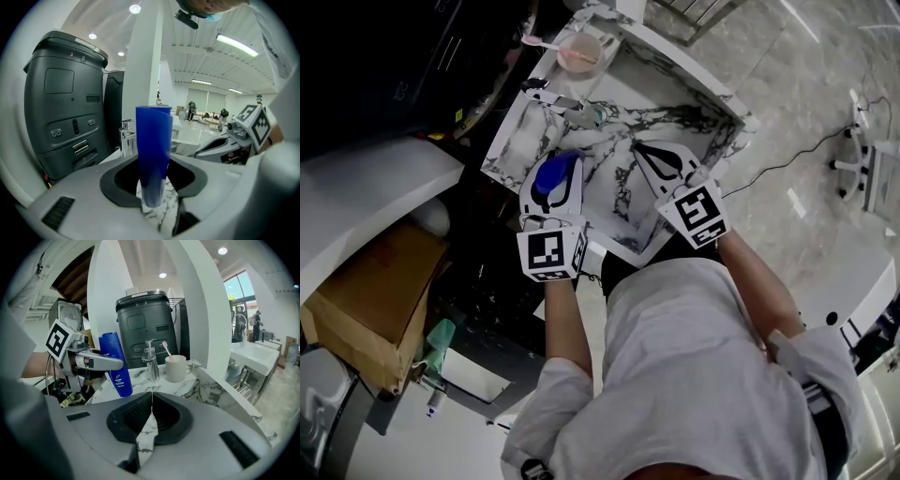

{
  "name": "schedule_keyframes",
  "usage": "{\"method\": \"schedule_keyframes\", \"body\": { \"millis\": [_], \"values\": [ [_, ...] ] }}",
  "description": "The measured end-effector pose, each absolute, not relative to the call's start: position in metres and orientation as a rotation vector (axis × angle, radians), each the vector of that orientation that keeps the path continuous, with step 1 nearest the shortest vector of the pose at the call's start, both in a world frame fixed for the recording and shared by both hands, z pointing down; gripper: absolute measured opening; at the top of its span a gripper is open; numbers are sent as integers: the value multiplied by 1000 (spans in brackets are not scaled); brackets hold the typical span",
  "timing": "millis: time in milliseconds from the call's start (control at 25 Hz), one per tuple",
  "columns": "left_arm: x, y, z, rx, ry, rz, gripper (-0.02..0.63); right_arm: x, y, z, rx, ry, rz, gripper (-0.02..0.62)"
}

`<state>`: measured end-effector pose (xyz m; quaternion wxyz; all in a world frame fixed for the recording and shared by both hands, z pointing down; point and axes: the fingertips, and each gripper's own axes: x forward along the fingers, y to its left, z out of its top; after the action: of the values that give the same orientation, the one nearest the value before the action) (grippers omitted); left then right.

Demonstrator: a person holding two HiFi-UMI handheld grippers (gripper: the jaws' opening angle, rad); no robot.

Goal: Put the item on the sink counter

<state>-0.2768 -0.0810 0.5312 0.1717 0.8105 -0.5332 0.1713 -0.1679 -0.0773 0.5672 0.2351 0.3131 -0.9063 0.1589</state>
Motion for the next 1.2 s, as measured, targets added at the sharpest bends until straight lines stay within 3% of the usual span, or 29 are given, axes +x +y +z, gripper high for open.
{"method": "schedule_keyframes", "body": {
  "millis": [1200],
  "values": [
    [-316,-128,556,2279,-1574,531,166,-186,-85,582,771,-2469,454,5]
  ]
}}
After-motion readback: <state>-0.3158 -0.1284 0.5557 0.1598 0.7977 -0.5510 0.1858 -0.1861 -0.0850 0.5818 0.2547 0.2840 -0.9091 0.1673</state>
